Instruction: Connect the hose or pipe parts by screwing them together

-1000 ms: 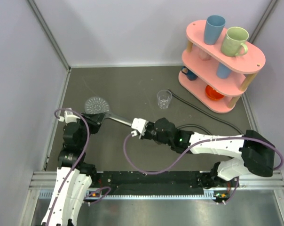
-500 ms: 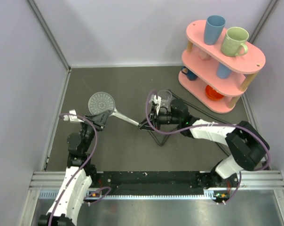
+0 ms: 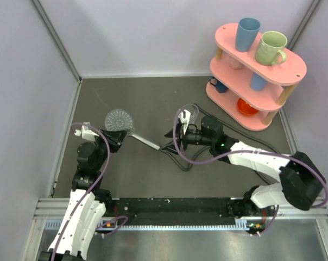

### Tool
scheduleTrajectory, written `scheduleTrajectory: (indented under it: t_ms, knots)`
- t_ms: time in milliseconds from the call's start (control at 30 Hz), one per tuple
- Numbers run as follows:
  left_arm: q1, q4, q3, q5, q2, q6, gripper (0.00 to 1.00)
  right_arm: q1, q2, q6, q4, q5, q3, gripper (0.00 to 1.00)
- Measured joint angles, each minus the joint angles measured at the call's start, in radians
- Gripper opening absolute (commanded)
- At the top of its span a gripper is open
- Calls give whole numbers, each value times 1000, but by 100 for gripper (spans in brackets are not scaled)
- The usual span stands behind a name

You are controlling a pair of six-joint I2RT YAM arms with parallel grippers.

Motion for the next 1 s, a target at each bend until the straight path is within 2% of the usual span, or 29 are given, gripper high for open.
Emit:
scheduleTrajectory:
  t_ms: [167, 367, 533, 767, 867, 967, 1000]
  knots:
    - [-1, -238, 107, -72, 18, -12, 0, 125, -95, -224, -125, 231, 5, 70]
    - [-1, -496, 274, -132, 98, -23, 0, 344, -98, -478, -231, 562, 8, 66]
    - [-1, -608, 356, -143, 158, -44, 0, 444, -71, -592, -233, 730, 10, 60]
    - [-1, -711, 364, -164, 162, -68, 0, 538, 23, -717, -174, 929, 10, 54]
    - [-1, -728, 365, -163, 162, -76, 0, 541, 49, -742, -157, 964, 10, 48]
    - [-1, -737, 365, -162, 162, -80, 0, 541, 64, -759, -134, 991, 10, 34]
    - [-1, -739, 365, -162, 162, -83, 0, 542, 68, -760, -129, 996, 10, 24]
